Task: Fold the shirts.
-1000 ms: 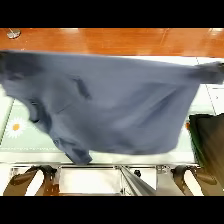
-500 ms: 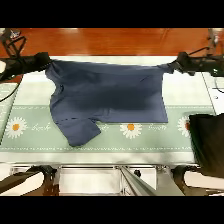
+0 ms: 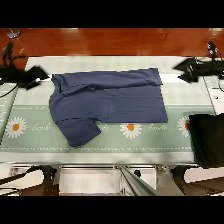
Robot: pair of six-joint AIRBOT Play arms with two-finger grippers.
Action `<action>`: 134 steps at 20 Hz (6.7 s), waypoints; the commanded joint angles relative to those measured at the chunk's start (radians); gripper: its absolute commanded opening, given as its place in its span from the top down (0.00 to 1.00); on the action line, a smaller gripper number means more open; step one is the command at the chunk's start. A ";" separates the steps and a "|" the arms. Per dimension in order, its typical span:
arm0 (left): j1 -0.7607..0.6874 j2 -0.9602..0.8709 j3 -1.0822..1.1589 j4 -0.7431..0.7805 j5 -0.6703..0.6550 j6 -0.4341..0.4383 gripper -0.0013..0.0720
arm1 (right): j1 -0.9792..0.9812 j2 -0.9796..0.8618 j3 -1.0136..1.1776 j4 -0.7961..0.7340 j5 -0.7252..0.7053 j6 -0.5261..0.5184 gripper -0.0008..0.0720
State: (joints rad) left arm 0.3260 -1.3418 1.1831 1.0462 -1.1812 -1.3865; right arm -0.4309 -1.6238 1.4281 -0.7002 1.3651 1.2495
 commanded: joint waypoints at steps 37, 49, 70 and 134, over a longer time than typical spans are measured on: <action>0.019 0.344 -0.133 -0.749 0.185 0.391 0.96 | 0.214 0.263 0.077 -0.061 -0.213 0.052 0.95; 0.230 0.802 0.430 -0.148 0.316 0.189 0.96 | 0.214 0.785 0.650 -0.436 0.009 0.187 0.95; -0.206 0.159 -0.095 0.015 0.627 0.057 0.96 | 0.215 0.280 -0.121 -0.315 -0.328 0.124 0.95; 0.208 0.280 -0.878 -0.452 -0.031 0.426 0.96 | -0.020 0.388 -0.903 -0.081 -0.179 0.000 0.13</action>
State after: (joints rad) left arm 0.5339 -1.0630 0.3046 0.6075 -1.2167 -0.9607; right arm -0.4515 -1.1698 0.5091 -0.8742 1.2098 1.2976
